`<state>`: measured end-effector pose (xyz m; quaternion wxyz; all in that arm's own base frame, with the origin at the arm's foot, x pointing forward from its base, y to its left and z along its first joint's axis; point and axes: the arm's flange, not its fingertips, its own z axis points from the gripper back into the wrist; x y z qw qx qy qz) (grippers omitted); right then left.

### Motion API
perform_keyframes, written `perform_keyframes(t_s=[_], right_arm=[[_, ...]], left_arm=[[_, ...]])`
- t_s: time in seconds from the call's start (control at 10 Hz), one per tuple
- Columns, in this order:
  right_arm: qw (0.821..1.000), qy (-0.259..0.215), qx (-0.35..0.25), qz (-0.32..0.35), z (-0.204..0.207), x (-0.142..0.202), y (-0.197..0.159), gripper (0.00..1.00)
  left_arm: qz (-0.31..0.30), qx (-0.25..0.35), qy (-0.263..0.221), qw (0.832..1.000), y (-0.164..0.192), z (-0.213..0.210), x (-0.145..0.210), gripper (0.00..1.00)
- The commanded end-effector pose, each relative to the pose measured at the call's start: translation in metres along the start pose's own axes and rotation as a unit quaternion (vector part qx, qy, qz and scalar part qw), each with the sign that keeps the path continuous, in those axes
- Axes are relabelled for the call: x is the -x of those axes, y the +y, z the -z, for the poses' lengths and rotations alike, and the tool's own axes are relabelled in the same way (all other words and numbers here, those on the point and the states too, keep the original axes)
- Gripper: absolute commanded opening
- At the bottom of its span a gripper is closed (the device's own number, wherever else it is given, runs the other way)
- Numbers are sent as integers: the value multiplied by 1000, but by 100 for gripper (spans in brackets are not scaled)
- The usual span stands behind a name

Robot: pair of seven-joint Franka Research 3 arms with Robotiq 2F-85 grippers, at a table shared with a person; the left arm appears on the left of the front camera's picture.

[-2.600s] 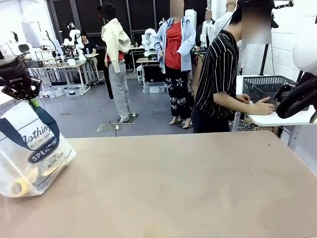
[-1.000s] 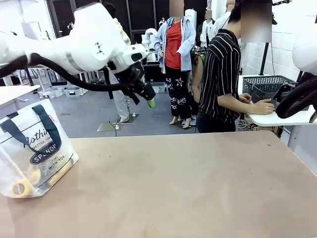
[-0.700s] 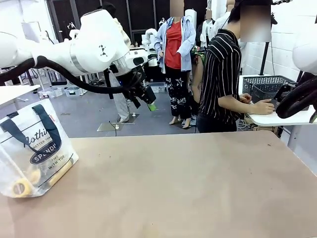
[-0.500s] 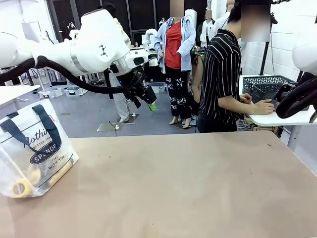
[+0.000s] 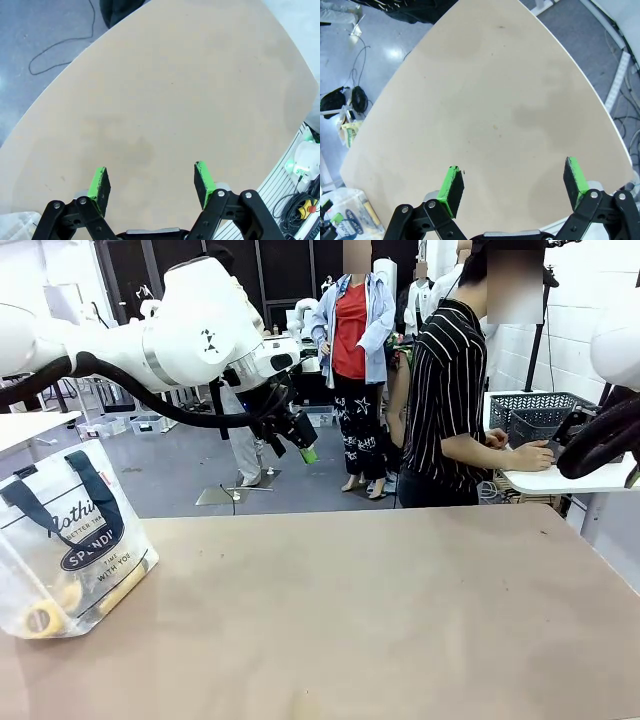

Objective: Transfer purchased items from the store into the shopping bag.
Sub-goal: Move the Reusable shopping bag to the right side of the table.

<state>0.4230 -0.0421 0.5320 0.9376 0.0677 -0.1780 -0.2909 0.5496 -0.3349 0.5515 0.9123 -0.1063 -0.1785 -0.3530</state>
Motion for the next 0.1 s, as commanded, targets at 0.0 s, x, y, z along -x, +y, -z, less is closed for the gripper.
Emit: perform_keyframes(t_s=[0.0], right_arm=[[1000,2,3,-6,0,0,-1,100]], left_arm=[[0,-2,-5,1000,0,-2,0,87]])
